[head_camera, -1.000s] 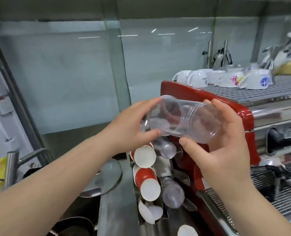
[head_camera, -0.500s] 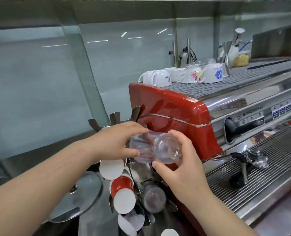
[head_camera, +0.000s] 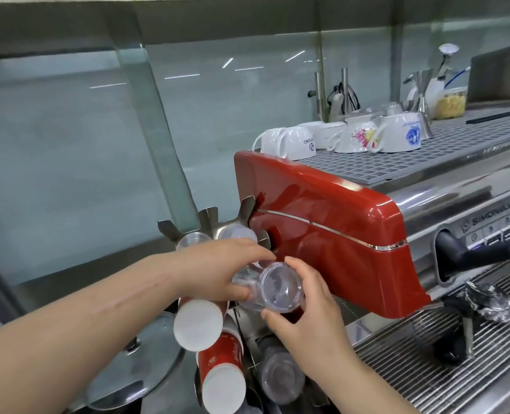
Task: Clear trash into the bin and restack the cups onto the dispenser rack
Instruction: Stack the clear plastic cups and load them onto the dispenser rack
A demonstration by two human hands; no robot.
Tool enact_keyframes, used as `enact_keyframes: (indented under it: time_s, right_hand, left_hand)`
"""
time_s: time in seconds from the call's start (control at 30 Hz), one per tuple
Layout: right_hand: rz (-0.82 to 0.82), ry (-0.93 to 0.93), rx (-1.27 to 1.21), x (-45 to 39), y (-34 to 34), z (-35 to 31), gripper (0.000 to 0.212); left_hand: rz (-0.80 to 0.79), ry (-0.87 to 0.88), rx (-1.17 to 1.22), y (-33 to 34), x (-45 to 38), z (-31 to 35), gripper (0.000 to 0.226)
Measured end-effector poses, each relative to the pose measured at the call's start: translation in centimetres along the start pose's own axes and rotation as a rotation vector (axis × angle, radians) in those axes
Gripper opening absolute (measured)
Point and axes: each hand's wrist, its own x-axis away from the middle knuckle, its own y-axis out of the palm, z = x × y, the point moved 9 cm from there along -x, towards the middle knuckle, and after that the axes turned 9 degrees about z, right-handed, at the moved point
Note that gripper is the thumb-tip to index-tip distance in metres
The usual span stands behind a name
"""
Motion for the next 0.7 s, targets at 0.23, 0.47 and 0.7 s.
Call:
enact_keyframes:
  time_s: [0.23, 0.47, 0.7]
  right_hand:
    - [-0.008, -0.015, 0.007, -0.9, 1.6, 1.1, 0.078]
    - [0.010, -0.004, -0.013, -1.4, 2.2, 2.1, 0.078]
    - [0.007, -0.037, 0.019, -2.5, 3.5, 2.1, 0.080]
  left_hand:
    - [-0.041, -0.017, 0.018, 1.6, -0.7, -1.7, 0.064]
    - [-0.054, -0.015, 0.045, 2.3, -1.4, -2.8, 0.068]
    - [-0.069, -0.016, 0.075, 2.5, -1.9, -4.2, 0.062]
